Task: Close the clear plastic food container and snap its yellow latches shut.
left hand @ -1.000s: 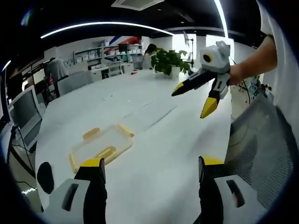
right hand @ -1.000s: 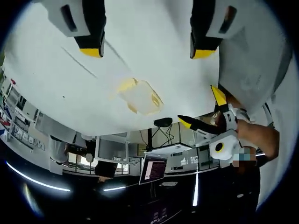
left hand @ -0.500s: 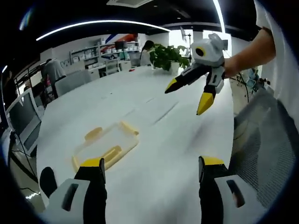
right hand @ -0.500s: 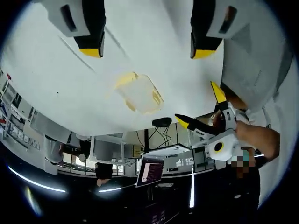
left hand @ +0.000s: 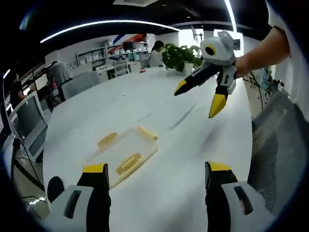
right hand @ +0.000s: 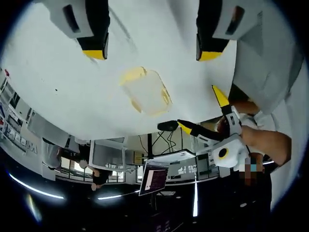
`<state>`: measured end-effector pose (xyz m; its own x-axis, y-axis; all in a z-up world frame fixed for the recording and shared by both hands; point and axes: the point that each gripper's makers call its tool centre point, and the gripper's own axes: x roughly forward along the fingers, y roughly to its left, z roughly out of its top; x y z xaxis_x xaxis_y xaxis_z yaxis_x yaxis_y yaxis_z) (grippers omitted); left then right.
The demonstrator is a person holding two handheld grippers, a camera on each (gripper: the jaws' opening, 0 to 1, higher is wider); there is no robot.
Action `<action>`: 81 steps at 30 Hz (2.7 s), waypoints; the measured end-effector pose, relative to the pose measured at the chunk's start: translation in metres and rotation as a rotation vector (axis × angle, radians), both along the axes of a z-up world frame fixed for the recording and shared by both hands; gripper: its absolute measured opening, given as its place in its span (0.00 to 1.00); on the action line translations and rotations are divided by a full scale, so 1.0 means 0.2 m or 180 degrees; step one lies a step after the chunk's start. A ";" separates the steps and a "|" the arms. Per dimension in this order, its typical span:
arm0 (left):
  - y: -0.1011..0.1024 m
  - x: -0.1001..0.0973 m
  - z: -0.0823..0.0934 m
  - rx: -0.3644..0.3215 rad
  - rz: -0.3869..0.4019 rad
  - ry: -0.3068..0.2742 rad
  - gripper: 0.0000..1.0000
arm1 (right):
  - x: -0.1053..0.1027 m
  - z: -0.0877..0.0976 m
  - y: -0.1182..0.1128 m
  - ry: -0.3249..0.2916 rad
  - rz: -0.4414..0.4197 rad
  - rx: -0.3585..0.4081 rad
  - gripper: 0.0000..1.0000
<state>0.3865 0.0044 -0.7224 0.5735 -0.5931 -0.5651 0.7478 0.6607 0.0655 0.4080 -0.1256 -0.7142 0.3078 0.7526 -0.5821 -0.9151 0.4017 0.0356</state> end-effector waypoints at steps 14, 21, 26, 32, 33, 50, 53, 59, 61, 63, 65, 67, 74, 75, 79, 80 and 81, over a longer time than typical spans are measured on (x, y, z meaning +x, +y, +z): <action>0.12 0.15 -0.02 0.0144 0.0082 -0.0046 0.79 | 0.08 -0.01 0.08 -0.0026 0.0223 -0.0102 0.73; 0.18 0.19 -0.04 0.0280 0.0098 -0.0062 0.79 | 0.12 -0.03 0.12 -0.0021 0.0320 -0.0167 0.73; 0.23 0.23 -0.06 0.0361 0.0149 -0.0052 0.78 | 0.15 -0.03 0.16 -0.0073 0.0406 -0.0204 0.73; 0.30 0.27 -0.07 0.0496 0.0137 -0.0073 0.77 | 0.17 -0.04 0.20 -0.0115 0.0531 -0.0264 0.73; 0.30 0.27 -0.07 0.0502 0.0132 -0.0070 0.77 | 0.17 -0.05 0.21 -0.0104 0.0539 -0.0269 0.73; 0.41 0.37 -0.20 0.0942 -0.0098 0.0044 0.72 | 0.29 -0.14 0.25 -0.0113 0.0762 -0.0558 0.72; 0.43 0.38 -0.22 0.1074 -0.0196 0.0043 0.71 | 0.31 -0.16 0.25 -0.0110 0.0783 -0.0613 0.72; 0.46 0.41 -0.26 0.1140 -0.0233 0.0063 0.71 | 0.32 -0.18 0.28 -0.0090 0.0864 -0.0665 0.71; 0.47 0.42 -0.26 0.1152 -0.0256 0.0075 0.71 | 0.33 -0.20 0.29 -0.0079 0.0870 -0.0689 0.71; 0.48 0.44 -0.27 0.1197 -0.0288 0.0054 0.72 | 0.33 -0.22 0.30 -0.0065 0.0880 -0.0717 0.72; 0.48 0.44 -0.28 0.1237 -0.0361 0.0068 0.72 | 0.34 -0.23 0.30 -0.0053 0.0883 -0.0754 0.73; 0.50 0.46 -0.28 0.1319 -0.0389 0.0029 0.71 | 0.34 -0.24 0.30 -0.0036 0.0915 -0.0800 0.72; 0.50 0.48 -0.31 0.1384 -0.0509 0.0053 0.71 | 0.35 -0.29 0.31 -0.0011 0.0949 -0.0901 0.70; 0.50 0.49 -0.30 0.1389 -0.0535 0.0019 0.72 | 0.35 -0.29 0.32 -0.0011 0.0952 -0.0897 0.70; 0.50 0.52 -0.30 0.1476 -0.0686 0.0052 0.71 | 0.34 -0.31 0.34 -0.0018 0.0999 -0.0944 0.69; 0.50 0.51 -0.31 0.1465 -0.0722 0.0107 0.70 | 0.34 -0.31 0.34 -0.0010 0.1001 -0.0947 0.69; 0.50 0.51 -0.32 0.1471 -0.0775 0.0167 0.69 | 0.34 -0.32 0.34 0.0002 0.1004 -0.0957 0.69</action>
